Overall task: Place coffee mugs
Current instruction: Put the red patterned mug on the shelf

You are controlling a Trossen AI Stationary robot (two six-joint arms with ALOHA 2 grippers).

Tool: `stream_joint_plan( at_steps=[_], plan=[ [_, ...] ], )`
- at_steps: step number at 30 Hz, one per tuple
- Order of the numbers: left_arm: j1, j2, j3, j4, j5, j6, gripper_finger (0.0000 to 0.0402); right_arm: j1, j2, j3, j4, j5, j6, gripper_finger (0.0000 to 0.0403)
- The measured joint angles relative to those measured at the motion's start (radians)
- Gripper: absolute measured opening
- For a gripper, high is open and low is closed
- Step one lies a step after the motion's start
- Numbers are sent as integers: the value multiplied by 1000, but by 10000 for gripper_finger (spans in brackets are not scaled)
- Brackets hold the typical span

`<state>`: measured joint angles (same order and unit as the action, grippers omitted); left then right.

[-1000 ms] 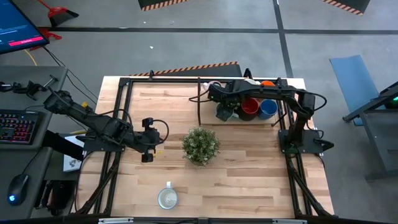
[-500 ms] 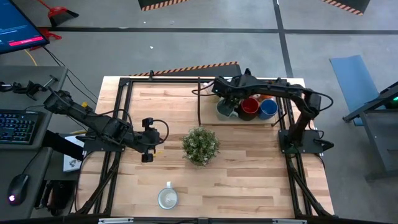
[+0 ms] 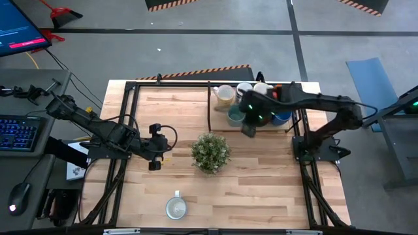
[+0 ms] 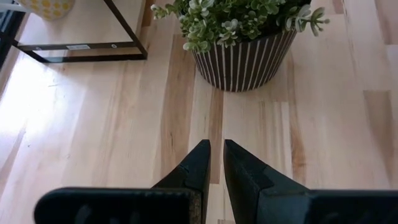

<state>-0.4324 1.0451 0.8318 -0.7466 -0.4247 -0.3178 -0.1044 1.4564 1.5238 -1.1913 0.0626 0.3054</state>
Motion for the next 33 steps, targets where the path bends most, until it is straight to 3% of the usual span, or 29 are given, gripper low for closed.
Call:
stream_joint_plan(
  at_steps=[4,7,13,18,22,33],
  plan=[
    [0,0,0,1,3,-20,35,162,-47,0,-86,-6,120,101],
    [0,0,0,5,16,-21,35,300,-59,0,-108,48,183,101],
    [-9,12,1,138,301,-142,35,559,-54,0,-106,208,290,101],
    [-83,95,1,273,364,-205,35,725,-54,0,-107,389,434,101],
    [-129,217,15,303,380,-269,35,808,-54,0,-107,482,511,101],
    [-241,435,213,267,390,-336,35,858,-42,-1,-114,549,636,101]
  ],
)
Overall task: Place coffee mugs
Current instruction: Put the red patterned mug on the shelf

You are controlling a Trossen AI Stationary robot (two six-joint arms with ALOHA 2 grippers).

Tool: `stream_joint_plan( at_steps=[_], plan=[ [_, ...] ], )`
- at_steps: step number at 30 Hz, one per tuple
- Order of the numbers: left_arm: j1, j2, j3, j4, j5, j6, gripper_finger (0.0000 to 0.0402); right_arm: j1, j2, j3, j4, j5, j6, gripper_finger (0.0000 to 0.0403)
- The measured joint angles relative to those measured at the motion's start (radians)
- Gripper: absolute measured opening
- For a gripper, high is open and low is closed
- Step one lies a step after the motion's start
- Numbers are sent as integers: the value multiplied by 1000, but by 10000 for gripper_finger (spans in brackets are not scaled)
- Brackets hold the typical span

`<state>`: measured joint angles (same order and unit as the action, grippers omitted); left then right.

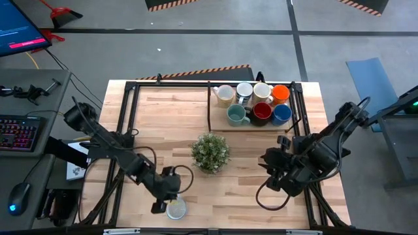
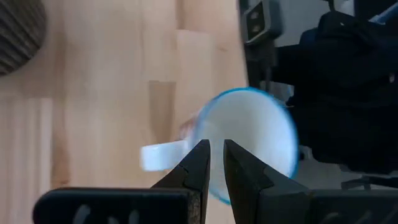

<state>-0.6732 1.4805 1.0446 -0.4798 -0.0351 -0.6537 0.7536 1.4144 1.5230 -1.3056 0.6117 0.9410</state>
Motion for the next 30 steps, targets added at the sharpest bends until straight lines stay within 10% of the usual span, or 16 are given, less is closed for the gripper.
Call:
stream_joint_plan(
  at_steps=[17,30],
  plan=[
    [35,11,97,50,-23,360,35,0,150,0,-7,-29,3,101],
    [65,11,97,83,-17,290,75,0,209,0,-11,-57,1,101]
  ],
)
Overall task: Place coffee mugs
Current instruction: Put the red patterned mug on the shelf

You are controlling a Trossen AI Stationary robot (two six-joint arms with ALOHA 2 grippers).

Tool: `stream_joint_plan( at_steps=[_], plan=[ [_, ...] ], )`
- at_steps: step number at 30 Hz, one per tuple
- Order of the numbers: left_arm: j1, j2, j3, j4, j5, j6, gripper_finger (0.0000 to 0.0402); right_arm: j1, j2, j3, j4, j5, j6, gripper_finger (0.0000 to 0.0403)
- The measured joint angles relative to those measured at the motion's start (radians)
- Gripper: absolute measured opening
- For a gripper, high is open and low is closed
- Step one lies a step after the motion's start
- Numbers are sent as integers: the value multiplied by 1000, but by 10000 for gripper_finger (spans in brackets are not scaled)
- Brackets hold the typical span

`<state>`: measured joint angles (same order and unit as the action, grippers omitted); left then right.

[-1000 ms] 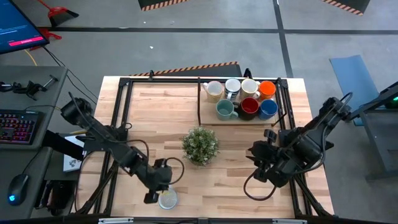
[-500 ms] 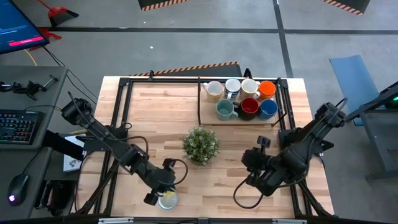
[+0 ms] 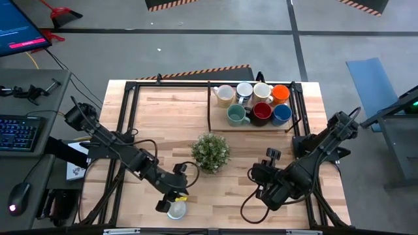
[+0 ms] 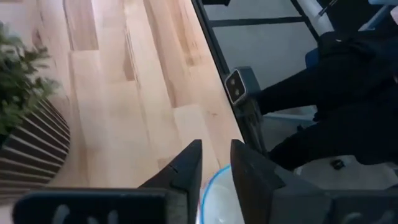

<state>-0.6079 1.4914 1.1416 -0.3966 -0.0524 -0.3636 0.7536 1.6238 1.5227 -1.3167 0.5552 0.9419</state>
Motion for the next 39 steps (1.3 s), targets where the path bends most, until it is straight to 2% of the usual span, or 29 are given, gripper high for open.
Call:
stream_joint_plan(
  at_steps=[5,9,14,23,39],
  plan=[
    [0,0,0,-2,1,-38,111,0,0,0,-4,19,-7,101],
    [-2,0,0,-2,8,-97,123,0,0,0,-12,18,-7,101],
    [-13,0,0,-29,30,-223,123,0,0,0,-12,18,-7,101],
    [-78,24,0,-219,-33,-416,113,0,0,0,-21,18,-8,101],
    [-108,169,2,-200,-41,-482,113,0,0,0,-26,20,-8,101]
  ],
)
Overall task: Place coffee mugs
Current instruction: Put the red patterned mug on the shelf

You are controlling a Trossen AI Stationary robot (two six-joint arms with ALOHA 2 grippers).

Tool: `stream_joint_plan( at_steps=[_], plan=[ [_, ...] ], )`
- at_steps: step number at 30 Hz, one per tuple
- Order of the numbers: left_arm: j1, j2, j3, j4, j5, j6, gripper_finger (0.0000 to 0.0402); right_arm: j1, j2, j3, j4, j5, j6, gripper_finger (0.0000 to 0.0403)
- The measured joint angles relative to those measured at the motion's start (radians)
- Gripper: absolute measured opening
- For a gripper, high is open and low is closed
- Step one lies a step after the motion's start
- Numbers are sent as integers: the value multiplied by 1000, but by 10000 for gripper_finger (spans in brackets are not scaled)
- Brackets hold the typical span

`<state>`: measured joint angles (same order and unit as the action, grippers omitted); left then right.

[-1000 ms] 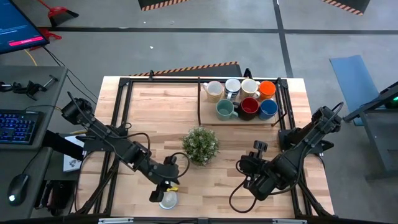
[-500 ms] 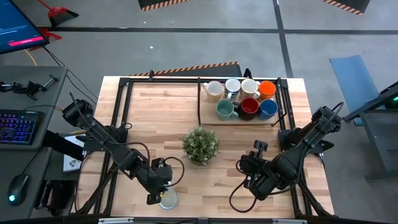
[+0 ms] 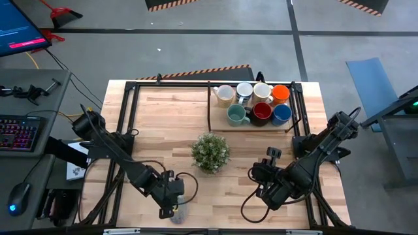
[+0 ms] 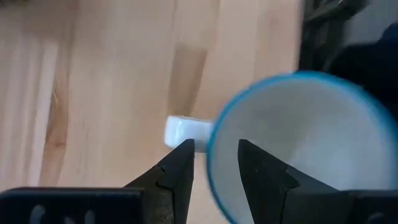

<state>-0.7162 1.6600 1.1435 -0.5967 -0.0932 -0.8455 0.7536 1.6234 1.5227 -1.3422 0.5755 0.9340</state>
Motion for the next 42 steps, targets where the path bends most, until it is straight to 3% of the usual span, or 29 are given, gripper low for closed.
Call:
stream_joint_plan(
  at_steps=[6,13,42],
  plan=[
    [-1,31,0,47,52,1,113,0,0,0,-1,-2,0,101],
    [-1,15,-2,22,6,12,110,2,0,0,-9,-12,0,101],
    [0,15,-2,6,-30,84,15,42,-1,0,-29,-8,10,101]
  ],
)
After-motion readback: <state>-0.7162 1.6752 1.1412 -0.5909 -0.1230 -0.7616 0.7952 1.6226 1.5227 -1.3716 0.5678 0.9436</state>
